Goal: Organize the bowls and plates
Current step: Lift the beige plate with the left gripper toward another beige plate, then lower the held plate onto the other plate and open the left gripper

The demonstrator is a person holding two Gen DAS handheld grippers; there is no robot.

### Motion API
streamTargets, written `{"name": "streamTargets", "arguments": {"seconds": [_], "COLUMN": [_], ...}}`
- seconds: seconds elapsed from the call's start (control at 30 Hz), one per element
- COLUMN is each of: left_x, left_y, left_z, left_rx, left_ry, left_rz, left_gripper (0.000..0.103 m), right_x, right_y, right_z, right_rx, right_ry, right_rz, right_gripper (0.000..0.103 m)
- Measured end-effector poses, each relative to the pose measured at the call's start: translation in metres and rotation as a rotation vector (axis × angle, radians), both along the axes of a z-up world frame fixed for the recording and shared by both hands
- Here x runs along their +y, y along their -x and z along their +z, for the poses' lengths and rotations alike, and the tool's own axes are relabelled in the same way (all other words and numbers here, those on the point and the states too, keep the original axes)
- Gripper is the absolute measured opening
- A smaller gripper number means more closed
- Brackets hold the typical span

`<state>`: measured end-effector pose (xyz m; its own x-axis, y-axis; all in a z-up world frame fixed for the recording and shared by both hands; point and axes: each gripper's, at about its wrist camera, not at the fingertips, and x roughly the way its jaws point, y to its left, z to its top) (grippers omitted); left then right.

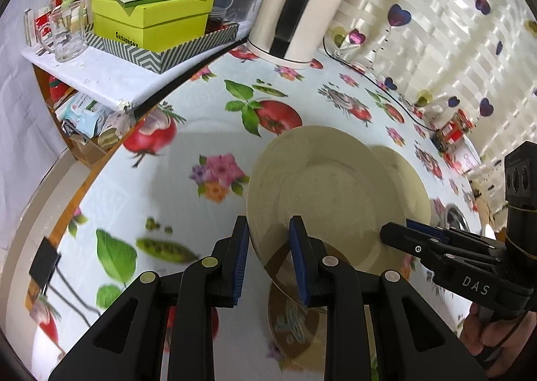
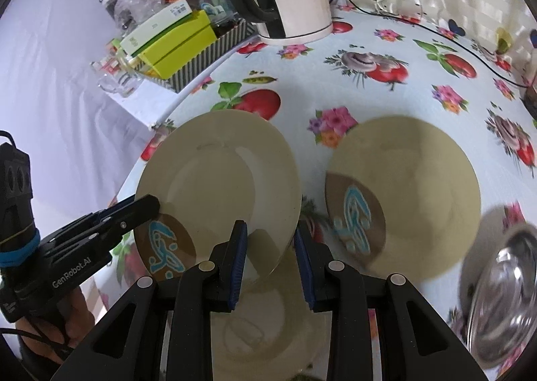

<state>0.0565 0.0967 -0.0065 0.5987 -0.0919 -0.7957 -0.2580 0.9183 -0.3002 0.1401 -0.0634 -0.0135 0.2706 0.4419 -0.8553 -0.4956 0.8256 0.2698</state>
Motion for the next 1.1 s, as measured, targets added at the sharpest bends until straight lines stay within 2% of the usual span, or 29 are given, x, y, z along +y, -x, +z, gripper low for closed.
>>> {"name": "streamTargets", "arguments": {"seconds": [0.43, 1.1], "left_x": [-0.027, -0.041], "left_y": [0.029, 0.041], "left_z": [-0.012, -0.024], "left_rx": [0.049, 0.082], "left_ry": [0.004, 0.007], "left_rz": [-0.041, -0.064], "left_gripper": [0.026, 0.026], "right_x": [-0.029, -0.038], "right_y": [0.043, 0.061], "right_z": [-0.011, -0.022], "right_rx": [0.036, 0.042], "right_ry": [0.014, 0.078], "right_rz": [-0.026, -0.025], "right_gripper": [0.029, 0.03]}}
